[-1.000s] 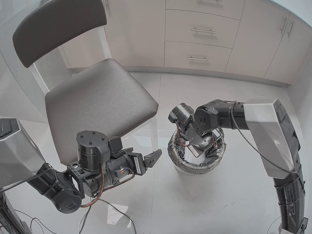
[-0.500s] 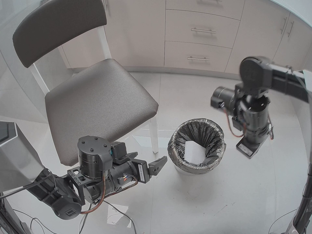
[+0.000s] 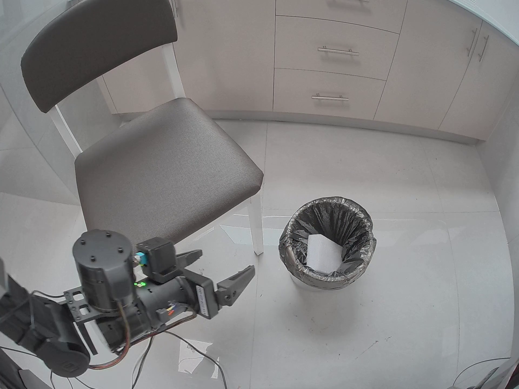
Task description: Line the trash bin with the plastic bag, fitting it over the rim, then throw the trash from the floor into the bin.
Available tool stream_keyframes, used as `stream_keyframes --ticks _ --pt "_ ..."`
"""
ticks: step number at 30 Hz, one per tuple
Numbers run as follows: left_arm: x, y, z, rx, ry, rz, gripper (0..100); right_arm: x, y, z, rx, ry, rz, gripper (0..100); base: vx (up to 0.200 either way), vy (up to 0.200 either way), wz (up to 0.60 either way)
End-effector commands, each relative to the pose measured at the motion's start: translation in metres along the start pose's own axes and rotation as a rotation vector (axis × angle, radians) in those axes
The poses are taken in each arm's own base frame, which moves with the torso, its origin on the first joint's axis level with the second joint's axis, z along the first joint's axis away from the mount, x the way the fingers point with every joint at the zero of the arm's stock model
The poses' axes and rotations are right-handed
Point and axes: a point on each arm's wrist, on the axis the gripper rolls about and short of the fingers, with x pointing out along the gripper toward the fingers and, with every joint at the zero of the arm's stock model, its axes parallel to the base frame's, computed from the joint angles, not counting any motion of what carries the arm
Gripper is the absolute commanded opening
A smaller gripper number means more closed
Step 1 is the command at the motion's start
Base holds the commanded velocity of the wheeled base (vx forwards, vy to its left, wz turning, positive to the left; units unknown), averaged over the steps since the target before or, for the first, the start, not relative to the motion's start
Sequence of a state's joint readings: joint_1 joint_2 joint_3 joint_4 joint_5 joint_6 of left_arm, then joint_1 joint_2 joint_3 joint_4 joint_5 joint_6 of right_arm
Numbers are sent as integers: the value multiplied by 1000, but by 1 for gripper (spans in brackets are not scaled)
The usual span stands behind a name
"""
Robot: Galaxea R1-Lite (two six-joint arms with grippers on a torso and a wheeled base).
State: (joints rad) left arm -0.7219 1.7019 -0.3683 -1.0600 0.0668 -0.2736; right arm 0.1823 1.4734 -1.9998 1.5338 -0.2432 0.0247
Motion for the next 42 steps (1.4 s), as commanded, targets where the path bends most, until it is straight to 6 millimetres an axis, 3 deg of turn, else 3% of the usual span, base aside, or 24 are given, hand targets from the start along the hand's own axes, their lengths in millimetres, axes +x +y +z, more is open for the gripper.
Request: stream_keyframes --ticks 1,4,6,10,15,20,26,32,42 --pt "-119 4 20 84 -154 42 100 -132 -29 -170 99 -604 -14 0 0 0 0" --pt "-153 8 20 82 -158 58 100 -148 -31 -208 119 -760 -30 0 0 0 0" --pt "-187 15 16 73 -158 114 100 -146 -29 -238 135 -840 -37 0 0 0 0" --pt "-231 23 0 45 -154 217 100 -139 -20 -274 142 -915 -99 0 0 0 0" --pt "-268 23 -30 17 -202 328 100 -127 0 -306 197 -972 -167 0 0 0 0" --pt "-294 16 -56 -2 -267 432 100 -108 26 -354 244 -1065 -251 0 0 0 0" --pt "-300 14 -59 -28 -265 511 100 -94 37 -381 265 -1062 -271 0 0 0 0" --pt "-294 8 -59 -13 -254 640 100 -89 37 -379 268 -1033 -259 0 0 0 0" --pt "-283 19 -77 -67 -210 821 100 -89 37 -380 401 -1052 -181 0 0 0 0"
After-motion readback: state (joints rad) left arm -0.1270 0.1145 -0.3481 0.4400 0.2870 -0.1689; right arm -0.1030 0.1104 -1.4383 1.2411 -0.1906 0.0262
